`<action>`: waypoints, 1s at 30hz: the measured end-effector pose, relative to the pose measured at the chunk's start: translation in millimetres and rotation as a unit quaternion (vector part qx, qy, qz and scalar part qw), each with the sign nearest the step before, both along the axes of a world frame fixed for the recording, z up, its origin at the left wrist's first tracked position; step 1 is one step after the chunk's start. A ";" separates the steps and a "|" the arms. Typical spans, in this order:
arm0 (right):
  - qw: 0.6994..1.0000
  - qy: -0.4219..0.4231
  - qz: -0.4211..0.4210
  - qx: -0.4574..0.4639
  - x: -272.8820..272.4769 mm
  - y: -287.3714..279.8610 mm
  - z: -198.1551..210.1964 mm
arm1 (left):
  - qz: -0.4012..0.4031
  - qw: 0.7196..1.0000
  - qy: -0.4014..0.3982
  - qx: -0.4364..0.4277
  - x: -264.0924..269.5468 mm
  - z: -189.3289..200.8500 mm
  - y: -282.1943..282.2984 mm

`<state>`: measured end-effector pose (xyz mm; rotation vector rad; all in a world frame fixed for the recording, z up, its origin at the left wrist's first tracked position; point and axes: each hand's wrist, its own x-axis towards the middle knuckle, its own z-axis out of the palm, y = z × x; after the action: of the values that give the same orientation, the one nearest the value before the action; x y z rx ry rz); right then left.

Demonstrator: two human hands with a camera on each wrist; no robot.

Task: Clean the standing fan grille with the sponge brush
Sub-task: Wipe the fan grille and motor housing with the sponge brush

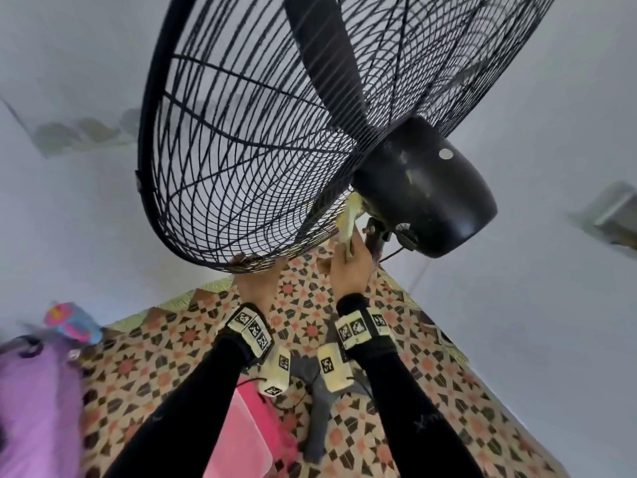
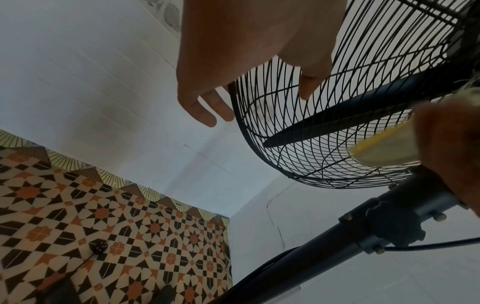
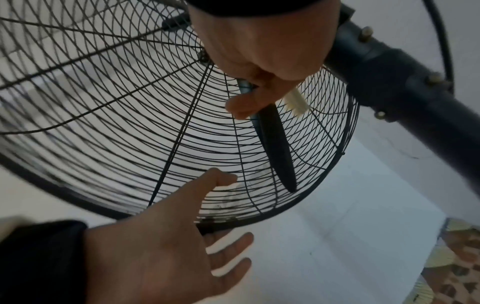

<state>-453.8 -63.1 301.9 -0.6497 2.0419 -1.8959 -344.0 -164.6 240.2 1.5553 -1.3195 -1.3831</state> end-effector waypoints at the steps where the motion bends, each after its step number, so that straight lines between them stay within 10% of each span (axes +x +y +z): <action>1: 1.000 0.008 0.010 0.000 0.8 6.3 -5.4 | -0.002 1.000 -0.001 0.005 1.1 0.2 -0.1; 11: 0.993 0.004 -0.023 0.115 -10.8 1.6 -20.0 | 0.011 1.000 0.000 0.002 -1.9 -2.7 -0.9; 30: 0.999 -0.026 0.032 0.017 6.1 6.8 -33.2 | -0.029 0.999 -0.040 0.016 1.0 1.8 2.2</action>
<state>-447.8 -56.3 268.7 -0.6432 1.9931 -1.8207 -343.0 -162.4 242.0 1.6195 -1.4076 -1.3965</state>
